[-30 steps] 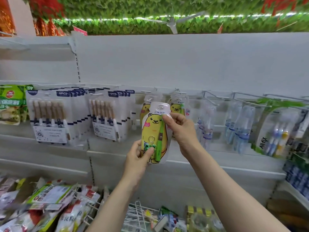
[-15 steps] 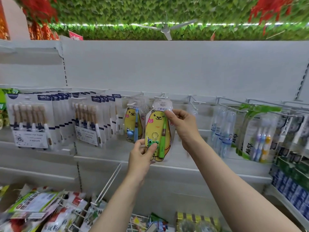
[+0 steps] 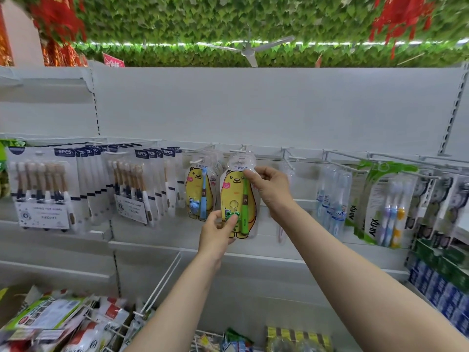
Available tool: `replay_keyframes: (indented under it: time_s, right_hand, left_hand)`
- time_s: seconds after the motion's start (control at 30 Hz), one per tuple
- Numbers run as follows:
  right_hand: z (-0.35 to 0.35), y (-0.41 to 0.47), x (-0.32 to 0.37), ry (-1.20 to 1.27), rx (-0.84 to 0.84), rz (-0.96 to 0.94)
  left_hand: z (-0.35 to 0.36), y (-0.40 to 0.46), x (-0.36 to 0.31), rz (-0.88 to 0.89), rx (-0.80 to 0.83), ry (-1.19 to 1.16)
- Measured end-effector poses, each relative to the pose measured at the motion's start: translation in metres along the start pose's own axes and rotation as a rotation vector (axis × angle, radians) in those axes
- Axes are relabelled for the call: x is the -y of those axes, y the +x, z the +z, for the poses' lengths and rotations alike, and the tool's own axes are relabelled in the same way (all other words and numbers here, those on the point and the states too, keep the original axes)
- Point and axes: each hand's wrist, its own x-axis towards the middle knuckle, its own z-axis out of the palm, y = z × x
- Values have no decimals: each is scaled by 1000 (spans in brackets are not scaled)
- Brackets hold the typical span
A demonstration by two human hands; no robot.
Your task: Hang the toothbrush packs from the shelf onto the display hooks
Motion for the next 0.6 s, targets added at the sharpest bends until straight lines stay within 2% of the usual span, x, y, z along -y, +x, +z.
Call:
replay_keyframes:
  time_s: [0.33,0.6]
  right_hand:
    - [7,-8,-3,-29,-41,25]
    - [11,-29,-8,-242,-165,107]
  left_hand:
    - [-10,24,3,-63,40,88]
    - [-19,35,14,-86,137,163]
